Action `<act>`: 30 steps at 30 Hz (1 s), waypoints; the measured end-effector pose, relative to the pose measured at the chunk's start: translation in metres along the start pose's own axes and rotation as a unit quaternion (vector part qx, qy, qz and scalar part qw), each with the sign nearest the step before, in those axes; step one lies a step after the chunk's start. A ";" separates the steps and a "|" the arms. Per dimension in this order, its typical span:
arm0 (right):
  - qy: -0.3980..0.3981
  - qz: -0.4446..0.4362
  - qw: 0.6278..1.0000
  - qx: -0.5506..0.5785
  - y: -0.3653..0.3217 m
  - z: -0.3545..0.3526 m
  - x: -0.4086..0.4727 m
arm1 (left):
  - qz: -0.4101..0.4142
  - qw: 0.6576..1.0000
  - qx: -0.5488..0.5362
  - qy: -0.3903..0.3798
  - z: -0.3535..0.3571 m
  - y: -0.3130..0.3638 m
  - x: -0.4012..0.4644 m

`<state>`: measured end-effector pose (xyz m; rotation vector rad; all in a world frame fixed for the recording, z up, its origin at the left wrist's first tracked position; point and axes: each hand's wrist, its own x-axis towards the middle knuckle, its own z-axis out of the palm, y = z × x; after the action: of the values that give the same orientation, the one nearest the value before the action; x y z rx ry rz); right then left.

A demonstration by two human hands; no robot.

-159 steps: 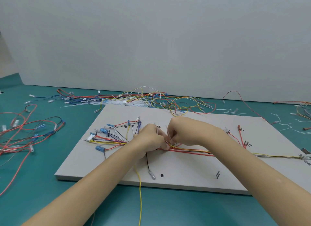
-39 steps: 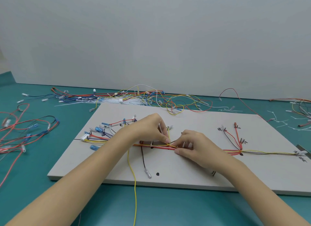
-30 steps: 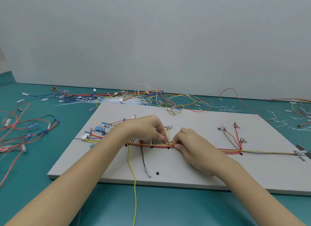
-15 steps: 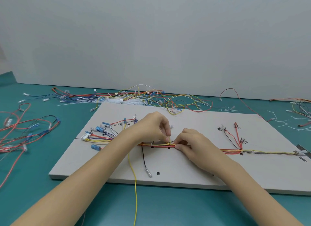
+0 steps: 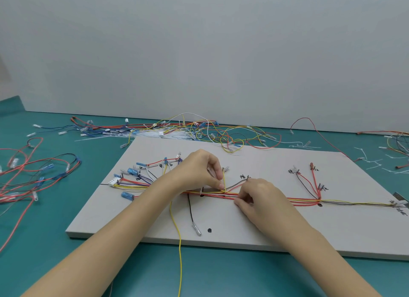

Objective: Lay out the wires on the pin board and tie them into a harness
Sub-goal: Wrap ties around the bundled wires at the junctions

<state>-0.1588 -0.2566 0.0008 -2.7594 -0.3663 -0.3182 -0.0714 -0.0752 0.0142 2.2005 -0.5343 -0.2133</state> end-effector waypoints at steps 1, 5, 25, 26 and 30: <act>0.002 0.015 1.000 -0.004 -0.002 0.001 0.000 | 0.000 1.000 0.000 0.001 0.000 0.000 0.000; 0.013 0.054 0.998 -0.025 -0.010 0.002 0.001 | -0.002 1.000 -0.002 0.009 0.001 0.000 -0.001; 0.013 0.075 0.995 -0.065 -0.020 0.006 0.008 | -0.010 0.999 -0.014 0.050 0.006 0.003 -0.009; 0.013 0.080 0.995 -0.053 -0.019 0.006 0.008 | -0.010 0.999 -0.021 0.048 0.006 0.003 -0.009; 0.014 0.065 0.998 0.003 -0.013 0.009 0.006 | -0.018 0.998 -0.058 0.025 0.000 -0.003 -0.010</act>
<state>-0.1556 -0.2405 -0.0022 -2.7540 -0.1787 -0.3212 -0.0801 -0.0695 0.0116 2.0983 -0.4429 -0.2032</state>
